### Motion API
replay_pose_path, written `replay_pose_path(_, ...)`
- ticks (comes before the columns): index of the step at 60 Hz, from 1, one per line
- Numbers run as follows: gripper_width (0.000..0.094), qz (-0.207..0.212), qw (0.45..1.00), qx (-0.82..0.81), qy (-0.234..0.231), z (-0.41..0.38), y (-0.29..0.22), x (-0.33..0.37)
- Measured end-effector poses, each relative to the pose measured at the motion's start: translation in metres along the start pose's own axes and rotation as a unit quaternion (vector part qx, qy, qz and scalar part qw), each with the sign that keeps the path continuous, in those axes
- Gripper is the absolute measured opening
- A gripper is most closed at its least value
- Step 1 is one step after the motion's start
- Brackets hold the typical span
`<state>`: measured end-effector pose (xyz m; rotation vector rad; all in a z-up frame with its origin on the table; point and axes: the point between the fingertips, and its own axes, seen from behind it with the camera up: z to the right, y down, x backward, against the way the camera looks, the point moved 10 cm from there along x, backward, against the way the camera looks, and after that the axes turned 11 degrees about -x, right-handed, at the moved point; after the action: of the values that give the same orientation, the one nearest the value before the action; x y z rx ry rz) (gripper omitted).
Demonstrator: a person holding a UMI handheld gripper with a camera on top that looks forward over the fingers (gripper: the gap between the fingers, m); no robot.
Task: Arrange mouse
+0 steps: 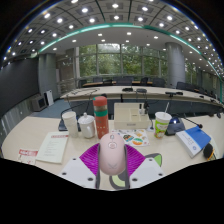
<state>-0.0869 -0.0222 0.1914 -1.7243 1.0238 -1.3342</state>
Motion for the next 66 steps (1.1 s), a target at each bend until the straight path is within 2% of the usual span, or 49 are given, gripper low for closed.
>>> replay_pose_path(7, 0.0323, -0.035, 0.999, 0.006, 0.028, 0.047, 0.026, -0.031)
replay_pose_path(15, 0.0323, -0.083, 0.996, 0.016, 0.038, 0.083, 0.07, -0.057)
replay_pose_path(21, 0.0329, -0.105, 0.994, 0.008, 0.042, 0.096, 0.091, -0.069)
replay_pose_path(30, 0.0526, -0.113, 0.993, -0.004, 0.035, 0.103, 0.099, -0.072)
replay_pose_path(35, 0.0874, -0.114, 0.993, -0.005, 0.035, 0.101, 0.094, -0.065)
replay_pose_path(37, 0.0841, -0.112, 0.993, -0.006, 0.037, 0.099, 0.09, -0.059)
replay_pose_path(46, 0.0853, -0.094, 0.994, 0.004, 0.051, 0.082, 0.064, -0.003)
replay_pose_path(57, 0.0854, -0.065, 0.996, 0.014, 0.054, 0.041, 0.037, 0.106)
replay_pose_path(66, 0.085, -0.048, 0.997, 0.017, 0.061, 0.01, 0.034, 0.196)
